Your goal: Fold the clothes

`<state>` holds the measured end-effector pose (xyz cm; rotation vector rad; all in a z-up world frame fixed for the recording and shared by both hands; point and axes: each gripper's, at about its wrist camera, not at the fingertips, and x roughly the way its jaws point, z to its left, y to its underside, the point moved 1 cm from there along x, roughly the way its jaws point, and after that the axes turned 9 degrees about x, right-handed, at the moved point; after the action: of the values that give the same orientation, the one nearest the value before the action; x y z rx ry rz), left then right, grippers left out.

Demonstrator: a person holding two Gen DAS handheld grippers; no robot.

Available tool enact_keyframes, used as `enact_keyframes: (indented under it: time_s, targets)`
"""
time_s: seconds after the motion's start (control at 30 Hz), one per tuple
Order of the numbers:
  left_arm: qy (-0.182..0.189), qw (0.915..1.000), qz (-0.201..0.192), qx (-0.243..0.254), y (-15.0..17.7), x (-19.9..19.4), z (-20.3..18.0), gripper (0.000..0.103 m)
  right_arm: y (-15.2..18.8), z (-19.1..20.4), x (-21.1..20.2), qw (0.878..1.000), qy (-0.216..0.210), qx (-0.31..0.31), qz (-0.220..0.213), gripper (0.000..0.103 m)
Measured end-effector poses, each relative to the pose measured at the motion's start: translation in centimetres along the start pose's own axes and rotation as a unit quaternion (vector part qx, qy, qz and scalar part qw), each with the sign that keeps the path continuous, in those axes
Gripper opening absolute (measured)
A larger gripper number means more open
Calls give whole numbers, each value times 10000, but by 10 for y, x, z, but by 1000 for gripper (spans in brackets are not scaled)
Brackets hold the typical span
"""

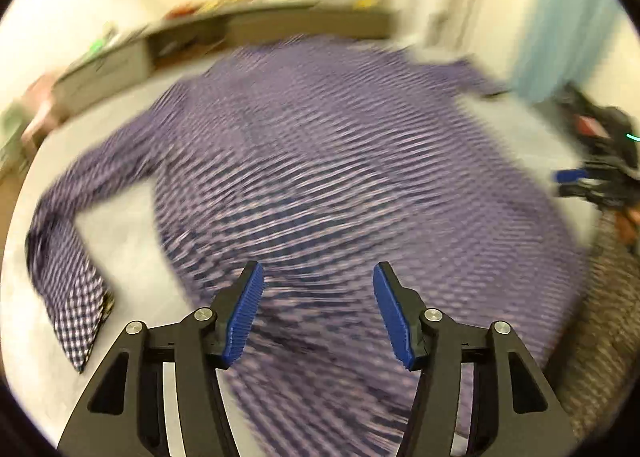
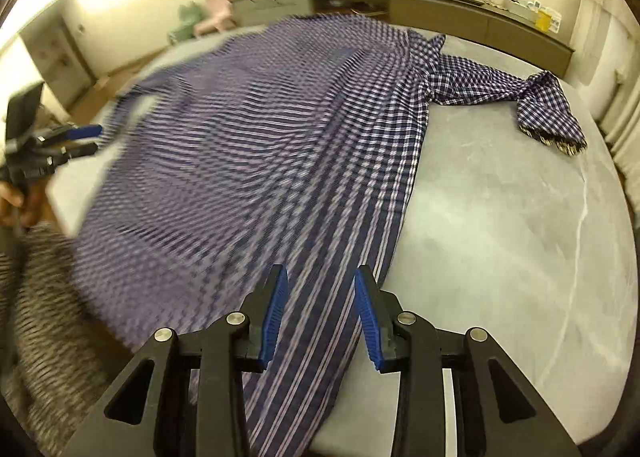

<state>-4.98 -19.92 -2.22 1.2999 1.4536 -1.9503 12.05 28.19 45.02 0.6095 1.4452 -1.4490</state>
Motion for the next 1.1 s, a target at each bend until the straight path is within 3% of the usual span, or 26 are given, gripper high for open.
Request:
enact_keyframes:
  time_s: [0.1, 0.17, 0.27, 0.33, 0.37, 0.47, 0.53, 0.67, 0.9, 1.03, 1.07, 1.1]
  targets:
    - [-251, 9973, 684, 93, 27, 30, 11, 52, -10, -1, 42, 9991, 322, -183, 193, 37]
    - [-421, 9961, 760, 156, 38, 20, 20, 54, -5, -1, 46, 9963, 547, -572, 349, 35]
    - [-843, 9931, 817, 61, 49, 8, 36, 70, -7, -15, 33, 9919, 834, -727, 619, 39]
    - [-857, 9935, 722, -182, 49, -2, 46, 65, -15, -31, 25, 9932, 711, -587, 704, 43]
    - [-663, 9962, 504, -240, 44, -9, 47, 62, -21, -38, 20, 9950, 561, -461, 692, 43]
    - [-4, 9989, -189, -430, 19, -33, 55, 64, -61, -52, -5, 9999, -89, 94, 81, 43]
    - [-26, 9983, -282, -514, -3, -32, 66, 64, -91, -53, -6, 9992, -155, 253, -256, 45]
    - [-426, 9980, 77, -465, -54, 10, 89, 64, -151, -54, 26, 9978, 378, 93, -527, 45]
    - [-910, 9904, 642, -814, -120, 90, 145, 64, -217, -59, 82, 9935, 743, 34, -861, 45]
    - [-1191, 9845, 1015, -795, -146, 140, 171, 64, -250, -96, 118, 9944, 783, 361, -618, 45]
    - [-1333, 9802, 1226, -802, -146, 150, 177, 71, -255, -106, 123, 9948, 738, 447, -542, 46]
    - [-1386, 9796, 1101, -950, -147, 152, 186, 77, -258, -115, 120, 9947, 702, 459, -598, 46]
